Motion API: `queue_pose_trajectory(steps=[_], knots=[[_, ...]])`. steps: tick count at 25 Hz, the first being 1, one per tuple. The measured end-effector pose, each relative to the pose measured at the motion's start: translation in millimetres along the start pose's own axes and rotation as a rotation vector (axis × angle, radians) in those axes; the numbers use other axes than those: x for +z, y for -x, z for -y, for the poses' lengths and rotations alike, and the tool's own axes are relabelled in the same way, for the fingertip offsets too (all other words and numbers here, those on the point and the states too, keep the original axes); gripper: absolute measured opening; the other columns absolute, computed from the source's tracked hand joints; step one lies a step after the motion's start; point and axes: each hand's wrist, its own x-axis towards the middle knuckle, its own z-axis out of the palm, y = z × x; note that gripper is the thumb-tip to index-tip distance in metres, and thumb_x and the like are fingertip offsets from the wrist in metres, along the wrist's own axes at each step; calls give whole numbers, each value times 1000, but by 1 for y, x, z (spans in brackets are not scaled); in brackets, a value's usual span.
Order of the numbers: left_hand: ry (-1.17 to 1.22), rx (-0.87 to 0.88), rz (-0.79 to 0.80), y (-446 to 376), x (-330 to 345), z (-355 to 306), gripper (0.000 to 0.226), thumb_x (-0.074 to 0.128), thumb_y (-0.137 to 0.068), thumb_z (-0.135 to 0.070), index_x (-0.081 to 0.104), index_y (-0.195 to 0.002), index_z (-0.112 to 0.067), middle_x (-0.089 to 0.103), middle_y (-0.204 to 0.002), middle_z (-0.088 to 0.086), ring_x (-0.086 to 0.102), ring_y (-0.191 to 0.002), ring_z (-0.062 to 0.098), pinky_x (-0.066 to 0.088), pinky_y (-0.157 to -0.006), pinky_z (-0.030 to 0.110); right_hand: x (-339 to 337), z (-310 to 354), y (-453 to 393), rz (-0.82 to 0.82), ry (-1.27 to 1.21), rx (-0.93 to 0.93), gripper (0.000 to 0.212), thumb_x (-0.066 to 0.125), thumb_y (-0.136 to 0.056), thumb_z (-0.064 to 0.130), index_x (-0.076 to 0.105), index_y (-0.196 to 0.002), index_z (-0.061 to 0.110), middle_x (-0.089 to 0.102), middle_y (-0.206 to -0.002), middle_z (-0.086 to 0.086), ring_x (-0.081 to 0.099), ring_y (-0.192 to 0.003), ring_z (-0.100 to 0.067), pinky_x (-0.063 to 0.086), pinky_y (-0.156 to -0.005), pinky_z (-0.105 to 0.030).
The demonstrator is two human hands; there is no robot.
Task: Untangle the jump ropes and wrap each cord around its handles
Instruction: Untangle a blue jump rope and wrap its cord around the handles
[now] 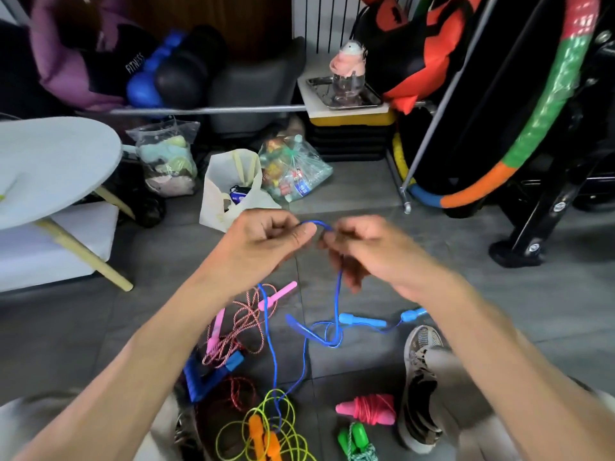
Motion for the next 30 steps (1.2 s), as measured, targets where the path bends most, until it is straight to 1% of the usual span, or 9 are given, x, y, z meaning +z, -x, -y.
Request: queue_pose_trajectory(steps=[5, 7, 10, 13, 15, 19, 24, 27, 30], knots=[[-270, -272, 207, 8, -46, 4, 35, 60, -91, -40, 67, -76, -9, 48, -52, 7, 37, -40, 17, 31, -40, 20, -110, -9, -21, -948, -477, 146, 15, 53, -96, 10, 60, -84, 17, 56, -58, 0, 51, -41, -9, 43, -33, -18], [-166, -242, 140, 16, -52, 1, 37, 56, -92, -40, 67, -76, -8, 42, -47, 2, 31, -40, 12, 26, -39, 19, -134, -27, -23, -1077, -172, 243, 23, 54, -89, 10, 58, -109, 21, 62, -91, -9, 60, -63, -18, 53, -42, -26], [-56, -163, 81, 21, -43, -5, 38, 54, -89, -38, 66, -77, -4, 33, -46, -1, 25, -41, 10, 22, -39, 16, -93, -15, -27, -741, 215, 23, 66, 60, -75, 5, 47, -134, 33, 51, -129, 3, 64, -97, -28, 59, -76, -47], [-23, -103, 75, 19, -22, -7, 36, 54, -89, -36, 65, -75, -5, 33, -46, -3, 24, -42, 9, 21, -39, 15, -7, 1, -17, 10, -148, -78, 39, 55, -92, -6, 59, -123, 18, 66, -113, 1, 64, -73, -29, 58, -66, -37], [-9, -90, 68, 17, -17, -7, 33, 55, -93, -32, 64, -74, -6, 37, -44, -5, 26, -41, 8, 22, -39, 16, 21, 5, -12, 178, -70, -118, 15, 53, -98, 5, 67, -98, 10, 68, -82, -2, 60, -64, -24, 56, -63, -33], [-143, -145, 54, 14, -26, -5, 30, 60, -92, -33, 67, -76, -9, 46, -45, -2, 36, -39, 10, 30, -39, 18, -35, -13, -34, -465, 138, -94, 22, 61, -93, 27, 70, -76, 15, 63, -62, -2, 61, -54, -16, 60, -66, -44], [-178, -193, 30, 16, -45, -4, 36, 60, -92, -37, 66, -73, -6, 45, -46, 0, 36, -39, 10, 29, -39, 18, -121, -32, -30, -1193, 593, 21, 35, 49, -86, 37, 69, -101, 13, 69, -97, -16, 65, -92, -38, 53, -81, -44], [-35, -94, -3, 19, -44, -9, 36, 57, -88, -37, 65, -74, -5, 37, -44, -2, 28, -40, 9, 24, -39, 16, -99, -17, -28, -951, 568, -64, 38, 62, -83, 19, 62, -121, 24, 61, -121, -4, 63, -98, -28, 50, -90, -40], [-16, -27, -7, 19, -28, -12, 39, 55, -85, -43, 66, -73, -7, 38, -44, -4, 30, -39, 8, 26, -40, 15, -29, 3, -24, -153, -118, -57, 37, 67, -88, 15, 61, -124, 15, 67, -116, -3, 66, -78, -20, 55, -89, -48]])
